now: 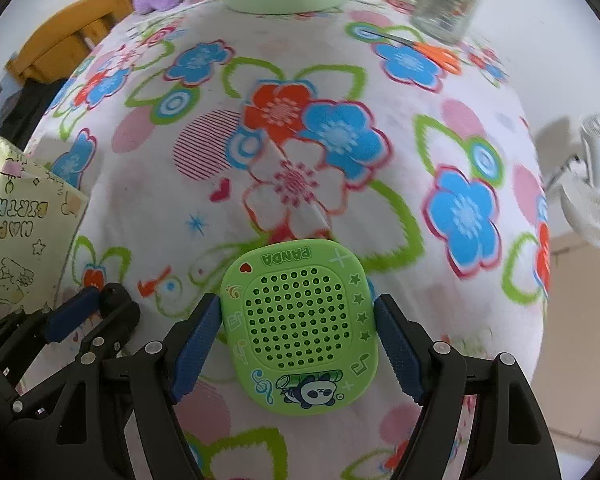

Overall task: Organize rigid objects
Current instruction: 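Grasp the black car key by its head with the left tool, then carry the black key and green speaker over the yellow basket with both tools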

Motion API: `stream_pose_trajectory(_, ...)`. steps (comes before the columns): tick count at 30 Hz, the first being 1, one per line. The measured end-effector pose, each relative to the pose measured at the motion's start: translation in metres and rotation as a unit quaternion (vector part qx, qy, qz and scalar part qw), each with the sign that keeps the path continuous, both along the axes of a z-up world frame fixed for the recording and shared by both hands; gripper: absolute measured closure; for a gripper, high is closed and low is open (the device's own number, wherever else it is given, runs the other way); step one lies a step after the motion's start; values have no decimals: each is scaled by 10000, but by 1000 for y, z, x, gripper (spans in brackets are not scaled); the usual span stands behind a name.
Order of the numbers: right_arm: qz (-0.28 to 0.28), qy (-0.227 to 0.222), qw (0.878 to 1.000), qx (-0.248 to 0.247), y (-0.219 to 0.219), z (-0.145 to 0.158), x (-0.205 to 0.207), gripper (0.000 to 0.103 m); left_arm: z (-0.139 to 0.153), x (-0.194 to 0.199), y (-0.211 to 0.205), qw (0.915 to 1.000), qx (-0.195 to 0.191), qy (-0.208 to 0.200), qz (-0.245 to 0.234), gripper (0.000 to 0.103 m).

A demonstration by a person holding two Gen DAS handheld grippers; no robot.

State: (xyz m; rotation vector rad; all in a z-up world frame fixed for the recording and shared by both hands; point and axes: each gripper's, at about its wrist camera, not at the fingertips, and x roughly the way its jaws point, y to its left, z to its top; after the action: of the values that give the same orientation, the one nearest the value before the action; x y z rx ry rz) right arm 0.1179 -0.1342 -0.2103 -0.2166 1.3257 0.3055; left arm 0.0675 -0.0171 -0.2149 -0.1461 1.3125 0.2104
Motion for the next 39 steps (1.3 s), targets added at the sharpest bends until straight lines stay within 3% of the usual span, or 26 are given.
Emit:
stream_pose_trajectory(9,-622,52,9980,74,-20,6,-21,23,13,-13,-26,9977,64,68,-679,72)
stream_pose_trajectory(17,-1033,-53,9945,158,-28,23,-36,23,28,-13,-26,9937,86,-9,-1114,72)
stream_pose_trajectory(39,-1418,-510,9883,239,-6,91,-67,23,94,-32,-7,9856,98,-389,-1642,72)
